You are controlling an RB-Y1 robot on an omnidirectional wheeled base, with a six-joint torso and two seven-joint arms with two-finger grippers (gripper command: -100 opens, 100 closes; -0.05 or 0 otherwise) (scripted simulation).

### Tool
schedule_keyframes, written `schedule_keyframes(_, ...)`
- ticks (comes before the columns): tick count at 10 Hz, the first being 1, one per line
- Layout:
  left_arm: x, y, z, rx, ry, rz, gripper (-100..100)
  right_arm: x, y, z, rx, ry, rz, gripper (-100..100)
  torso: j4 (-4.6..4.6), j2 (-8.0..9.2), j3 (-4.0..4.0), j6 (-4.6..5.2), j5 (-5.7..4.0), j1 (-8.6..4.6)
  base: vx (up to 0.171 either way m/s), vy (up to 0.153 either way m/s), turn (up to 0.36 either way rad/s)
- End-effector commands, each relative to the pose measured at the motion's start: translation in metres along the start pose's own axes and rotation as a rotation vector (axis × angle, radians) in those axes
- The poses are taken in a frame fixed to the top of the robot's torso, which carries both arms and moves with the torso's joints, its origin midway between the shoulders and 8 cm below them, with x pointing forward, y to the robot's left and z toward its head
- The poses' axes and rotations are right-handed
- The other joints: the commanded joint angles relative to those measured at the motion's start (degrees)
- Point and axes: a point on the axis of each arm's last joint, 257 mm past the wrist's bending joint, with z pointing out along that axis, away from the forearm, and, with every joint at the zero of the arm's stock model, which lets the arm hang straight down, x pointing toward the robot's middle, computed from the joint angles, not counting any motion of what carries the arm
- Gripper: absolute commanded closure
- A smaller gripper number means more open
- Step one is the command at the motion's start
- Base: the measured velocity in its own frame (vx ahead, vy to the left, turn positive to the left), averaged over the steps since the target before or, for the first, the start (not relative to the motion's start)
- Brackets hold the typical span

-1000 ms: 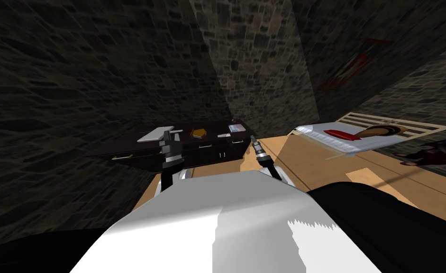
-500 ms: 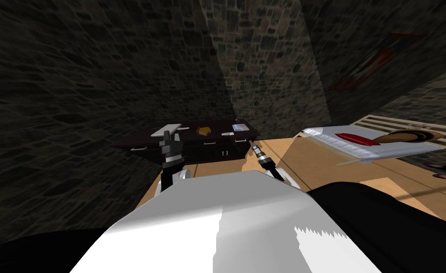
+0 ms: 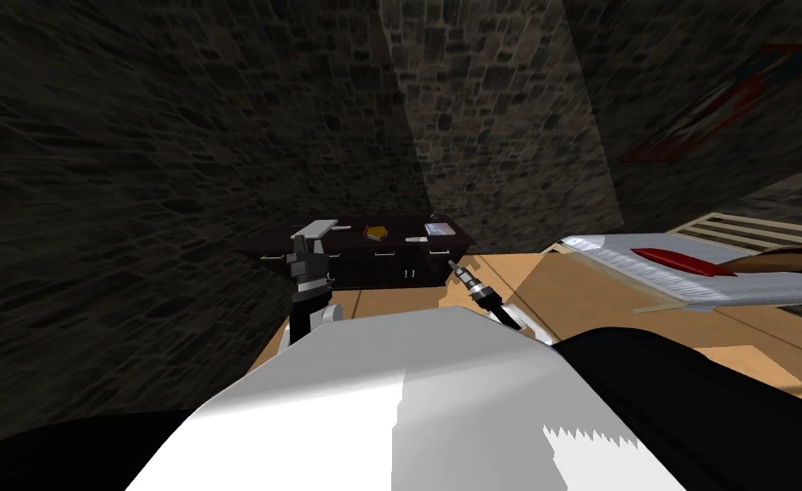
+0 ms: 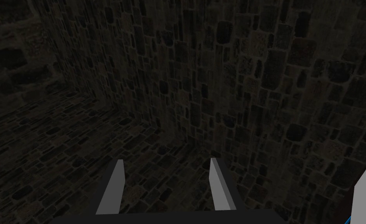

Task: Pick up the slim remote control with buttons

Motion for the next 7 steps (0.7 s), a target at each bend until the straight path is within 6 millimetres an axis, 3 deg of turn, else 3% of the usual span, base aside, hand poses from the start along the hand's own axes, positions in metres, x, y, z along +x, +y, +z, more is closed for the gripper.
schedule_keyframes(1,0.0,0.0,0.0,0.0,0.0,0.0,0,0.013,-0.023,-0.012,0.039,0.068,-0.05,-100,0.0,0.0,0.0,0.0,0.0,0.0,-0.025,0.051,0.181)
schedule_keyframes(2,0.0,0.0,0.0,0.0,0.0,0.0,0,0.011,-0.024,-0.012,0.034,0.087,-0.072,-100,-0.01,-0.05,-0.03,-0.03,0.0,0.01,-0.02,0.042,0.128)
schedule_keyframes(3,0.0,0.0,0.0,0.0,0.0,0.0,0,0.022,-0.043,-0.024,0.07,0.138,-0.104,-100,-0.02,-0.09,-0.05,-0.01,0.0,-0.02,-0.03,0.064,0.278)
schedule_keyframes(4,0.0,0.0,0.0,0.0,0.0,0.0,0,0.019,-0.044,-0.025,0.063,0.159,-0.131,-100,-0.02,-0.08,-0.05,-0.05,0.0,0.04,-0.016,0.05,0.114)
schedule_keyframes(5,0.0,0.0,0.0,0.0,0.0,0.0,0,0.029,-0.064,-0.039,0.098,0.211,-0.162,-100,-0.02,-0.11,-0.06,0.01,0.0,0.01,-0.007,0.052,0.203)
schedule_keyframes(7,0.0,0.0,0.0,0.0,0.0,0.0,0,0.025,-0.065,-0.039,0.09,0.239,-0.196,-100,-0.03,-0.16,-0.09,-0.01,0.0,-0.02,0.001,0.033,0.07)
